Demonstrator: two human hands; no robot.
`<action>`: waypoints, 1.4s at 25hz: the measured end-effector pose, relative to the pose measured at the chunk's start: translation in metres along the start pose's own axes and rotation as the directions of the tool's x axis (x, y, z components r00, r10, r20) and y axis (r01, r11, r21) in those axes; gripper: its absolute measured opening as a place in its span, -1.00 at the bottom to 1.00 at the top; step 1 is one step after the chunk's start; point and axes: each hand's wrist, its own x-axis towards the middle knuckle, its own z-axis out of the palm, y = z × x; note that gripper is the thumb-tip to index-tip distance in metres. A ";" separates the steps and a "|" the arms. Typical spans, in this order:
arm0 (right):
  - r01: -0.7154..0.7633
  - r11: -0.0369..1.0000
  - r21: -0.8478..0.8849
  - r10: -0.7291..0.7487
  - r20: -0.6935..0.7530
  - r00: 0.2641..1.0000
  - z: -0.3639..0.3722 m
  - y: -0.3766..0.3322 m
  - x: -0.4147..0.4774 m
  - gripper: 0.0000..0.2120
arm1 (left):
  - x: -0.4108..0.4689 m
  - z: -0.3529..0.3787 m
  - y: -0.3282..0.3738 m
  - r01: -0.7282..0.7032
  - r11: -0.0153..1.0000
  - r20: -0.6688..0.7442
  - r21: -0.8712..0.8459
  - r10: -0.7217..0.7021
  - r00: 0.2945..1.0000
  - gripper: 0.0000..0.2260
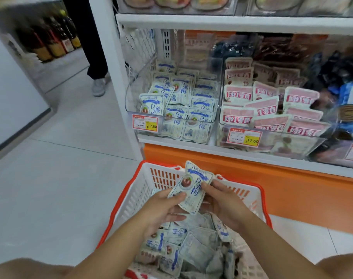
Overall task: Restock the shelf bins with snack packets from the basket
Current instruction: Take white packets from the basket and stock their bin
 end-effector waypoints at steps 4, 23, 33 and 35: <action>0.152 0.981 -0.123 -0.161 -0.069 0.984 0.016 -0.015 -0.025 -0.73 | -0.022 0.012 0.028 -0.080 0.986 0.025 0.149 0.077 0.997 -0.77; 0.074 0.716 -0.694 -0.411 -0.334 0.849 0.099 -0.217 0.131 -0.60 | 0.002 -0.078 0.161 -0.430 0.643 -0.325 0.633 0.725 0.607 -0.83; -0.061 0.574 -0.817 -0.418 -0.356 0.836 0.090 -0.199 0.189 -0.73 | 0.017 -0.086 0.156 -0.408 0.553 -0.235 0.726 0.758 0.609 -0.64; -0.058 0.610 -0.790 -0.397 -0.368 0.841 0.091 -0.199 0.186 -0.70 | 0.015 -0.085 0.155 -0.416 0.545 -0.235 0.728 0.768 0.596 -0.65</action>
